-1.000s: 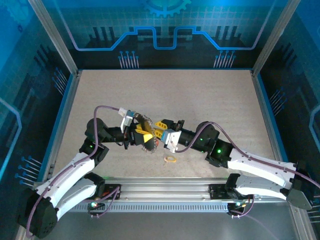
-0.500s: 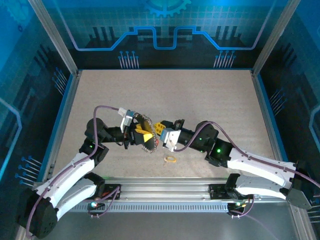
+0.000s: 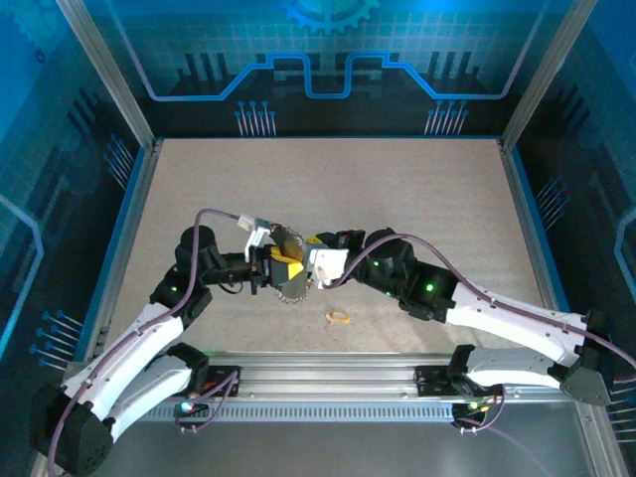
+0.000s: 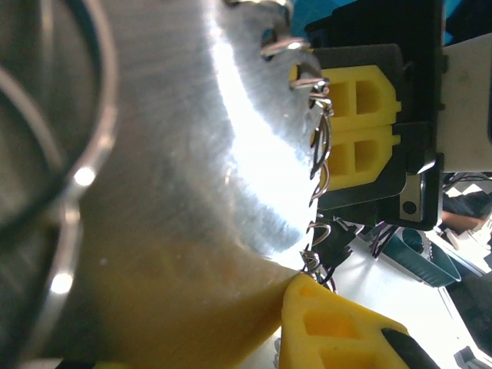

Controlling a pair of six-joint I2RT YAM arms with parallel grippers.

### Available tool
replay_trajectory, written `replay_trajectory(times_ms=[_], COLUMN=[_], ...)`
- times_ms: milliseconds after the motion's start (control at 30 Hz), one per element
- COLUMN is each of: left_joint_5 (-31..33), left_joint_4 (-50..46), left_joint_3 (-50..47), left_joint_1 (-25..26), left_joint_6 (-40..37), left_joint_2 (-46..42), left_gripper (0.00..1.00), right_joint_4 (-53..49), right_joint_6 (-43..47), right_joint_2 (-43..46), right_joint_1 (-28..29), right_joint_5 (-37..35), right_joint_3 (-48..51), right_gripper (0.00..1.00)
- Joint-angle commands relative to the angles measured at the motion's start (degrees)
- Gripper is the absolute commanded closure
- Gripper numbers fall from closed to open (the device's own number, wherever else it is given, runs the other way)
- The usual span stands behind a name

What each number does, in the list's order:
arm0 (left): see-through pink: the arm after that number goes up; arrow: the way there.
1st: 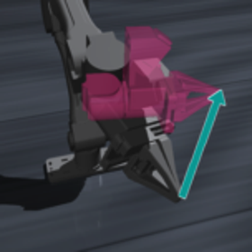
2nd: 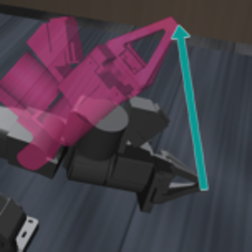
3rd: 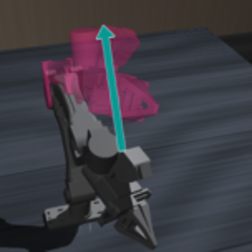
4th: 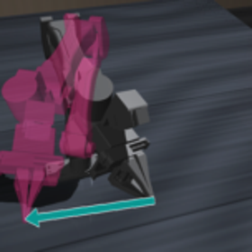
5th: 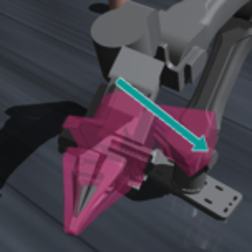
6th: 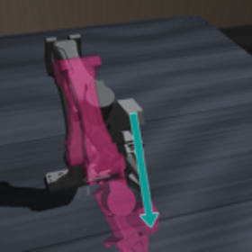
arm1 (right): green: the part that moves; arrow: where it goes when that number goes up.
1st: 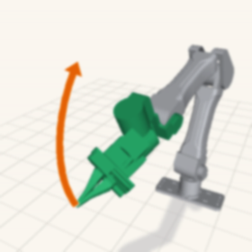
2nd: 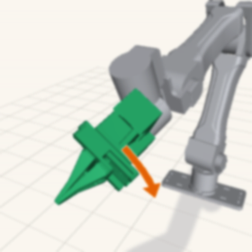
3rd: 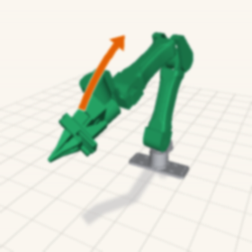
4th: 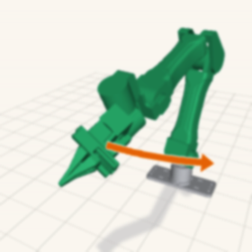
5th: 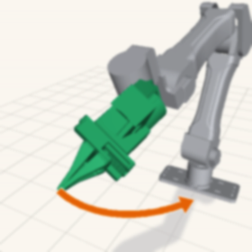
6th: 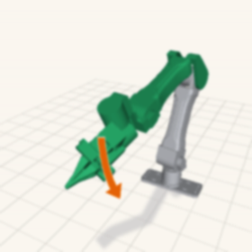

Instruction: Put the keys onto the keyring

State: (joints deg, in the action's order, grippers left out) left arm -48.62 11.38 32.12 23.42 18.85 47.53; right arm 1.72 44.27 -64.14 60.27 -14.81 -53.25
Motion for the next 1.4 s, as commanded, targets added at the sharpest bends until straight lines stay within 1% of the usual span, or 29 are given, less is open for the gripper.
replay_trajectory(times_ms=[0, 133, 367, 533, 700, 800, 867, 900, 933, 1000, 1133, 1300, 1367], left_joint_5=[0.3, 1.2, 4.1, 5.4, 4.9, 4.2, 3.7, 3.2, 2.6, 1.6, 0.2, -1.9, -2.5], left_joint_4=[-4.7, -6.8, -7.5, -5.9, -3.6, -2.4, -2.1, -1.7, -1.2, 0.0, 2.6, 3.4, 4.3], left_joint_3=[2.6, 3.3, 3.3, 2.6, 1.7, 1.1, 0.8, 0.7, 0.5, -0.1, -1.3, -1.8, -2.2], left_joint_1=[0.2, 0.2, 0.2, 0.2, 0.2, 0.2, 0.2, 0.2, 0.2, 0.2, 0.2, 0.2, 0.2], left_joint_6=[-1.6, -1.6, 0.8, 2.4, 2.7, 2.4, 1.7, 1.4, 1.0, 0.2, -1.2, -3.0, -3.2], left_joint_2=[0.0, 0.3, 0.1, 0.0, -0.6, -1.5, -1.9, -2.0, -2.1, -2.4, -2.6, -2.3, -2.4], left_gripper=[1.00, 1.00, 1.00, 1.00, 1.00, 1.00, 1.00, 1.00, 1.00, 1.00, 1.00, 1.00, 1.00], right_joint_4=[-3.4, -4.5, -4.2, -2.0, -1.0, -0.7, -0.1, -0.1, 0.1, -0.6, -3.4, -7.8, -10.1], right_joint_6=[3.3, 5.1, 7.7, 7.0, 4.1, -0.3, -4.1, -6.2, -8.5, -12.4, -18.4, -23.8, -24.7], right_joint_2=[-1.7, -3.7, -4.3, -2.1, 1.0, 5.1, 8.1, 9.5, 10.6, 11.7, 10.0, 4.6, 2.7], right_joint_1=[1.5, 2.9, 4.2, 4.3, 3.1, -0.3, -3.7, -5.7, -7.8, -11.4, -16.5, -20.0, -20.8], right_joint_5=[-7.4, -12.2, -15.4, -11.2, -6.1, 0.2, 5.4, 9.3, 12.6, 19.1, 31.5, 45.0, 48.8], right_joint_3=[-4.3, -6.3, -6.8, -4.4, -2.0, 0.3, 2.2, 2.5, 3.9, 4.3, 3.2, -2.7, -4.2], right_gripper=[1.00, 1.00, 1.00, 1.00, 1.00, 1.00, 0.87, 0.80, 0.75, 0.72, 0.66, 0.59, 0.57])
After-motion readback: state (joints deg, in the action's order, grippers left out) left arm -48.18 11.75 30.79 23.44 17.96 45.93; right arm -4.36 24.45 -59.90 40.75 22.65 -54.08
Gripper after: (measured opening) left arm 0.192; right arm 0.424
